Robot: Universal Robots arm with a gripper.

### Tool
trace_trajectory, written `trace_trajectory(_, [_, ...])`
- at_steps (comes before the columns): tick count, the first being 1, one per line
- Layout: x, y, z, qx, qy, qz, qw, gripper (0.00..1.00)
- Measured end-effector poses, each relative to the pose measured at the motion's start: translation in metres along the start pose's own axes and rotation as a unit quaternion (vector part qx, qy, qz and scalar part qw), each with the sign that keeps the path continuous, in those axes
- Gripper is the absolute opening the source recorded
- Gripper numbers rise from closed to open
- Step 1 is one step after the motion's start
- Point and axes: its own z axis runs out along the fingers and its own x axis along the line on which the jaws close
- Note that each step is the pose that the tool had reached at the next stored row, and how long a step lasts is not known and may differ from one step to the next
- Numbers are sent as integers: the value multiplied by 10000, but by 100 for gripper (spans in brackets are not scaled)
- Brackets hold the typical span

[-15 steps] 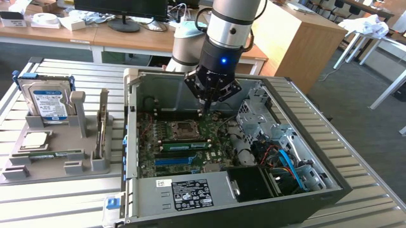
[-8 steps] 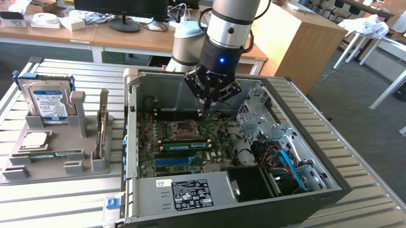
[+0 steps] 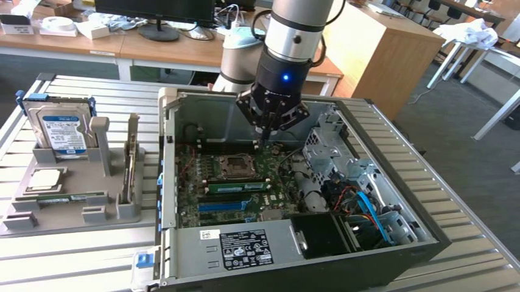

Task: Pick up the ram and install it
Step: 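Press down the ram until it locks into place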

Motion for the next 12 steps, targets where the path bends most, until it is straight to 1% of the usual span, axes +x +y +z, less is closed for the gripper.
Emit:
trace_trajectory(3, [0, 0, 0, -4, 5, -277, 9996, 10])
trace_trajectory(6, [0, 0, 0, -8, 11, -546, 9985, 10])
trace_trajectory(9, [0, 0, 0, -13, 16, -821, 9966, 10])
trace_trajectory(12, [0, 0, 0, -17, 21, -1090, 9940, 10])
